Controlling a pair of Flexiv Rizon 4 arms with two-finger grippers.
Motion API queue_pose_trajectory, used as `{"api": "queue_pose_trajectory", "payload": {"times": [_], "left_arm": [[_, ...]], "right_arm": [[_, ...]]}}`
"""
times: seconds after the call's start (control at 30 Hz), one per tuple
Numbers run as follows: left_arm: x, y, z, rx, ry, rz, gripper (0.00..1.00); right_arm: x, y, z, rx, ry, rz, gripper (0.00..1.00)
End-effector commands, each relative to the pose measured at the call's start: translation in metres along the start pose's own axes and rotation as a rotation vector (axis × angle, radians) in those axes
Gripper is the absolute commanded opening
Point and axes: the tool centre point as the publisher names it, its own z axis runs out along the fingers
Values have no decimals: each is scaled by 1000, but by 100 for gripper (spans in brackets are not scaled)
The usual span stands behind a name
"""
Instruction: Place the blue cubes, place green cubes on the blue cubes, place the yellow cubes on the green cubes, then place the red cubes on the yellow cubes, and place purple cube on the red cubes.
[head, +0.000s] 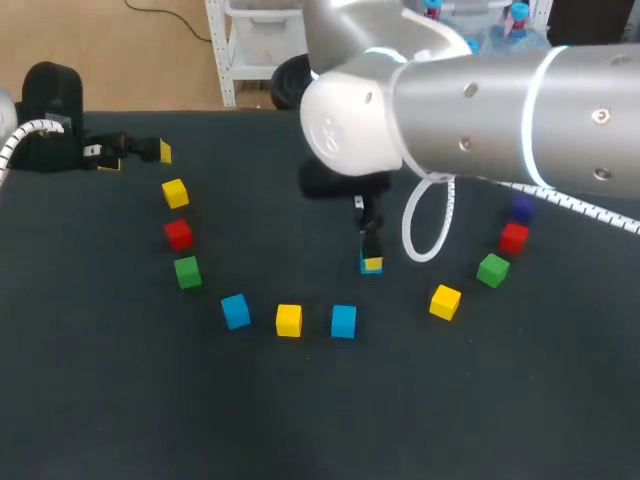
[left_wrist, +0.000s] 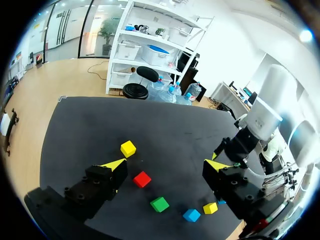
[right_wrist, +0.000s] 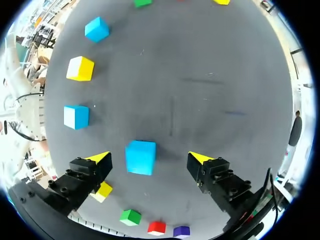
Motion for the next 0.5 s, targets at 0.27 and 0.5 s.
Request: {"api": "queue_pose_trajectory", "payload": {"times": [0.27, 0.5], "left_arm": [[1, 2, 0, 12, -7, 2, 100], [1, 2, 0, 12, -7, 2, 100]], "right_arm": [[19, 13, -55, 61, -152, 97, 100], [24, 28, -85, 73, -304, 196, 100]]}}
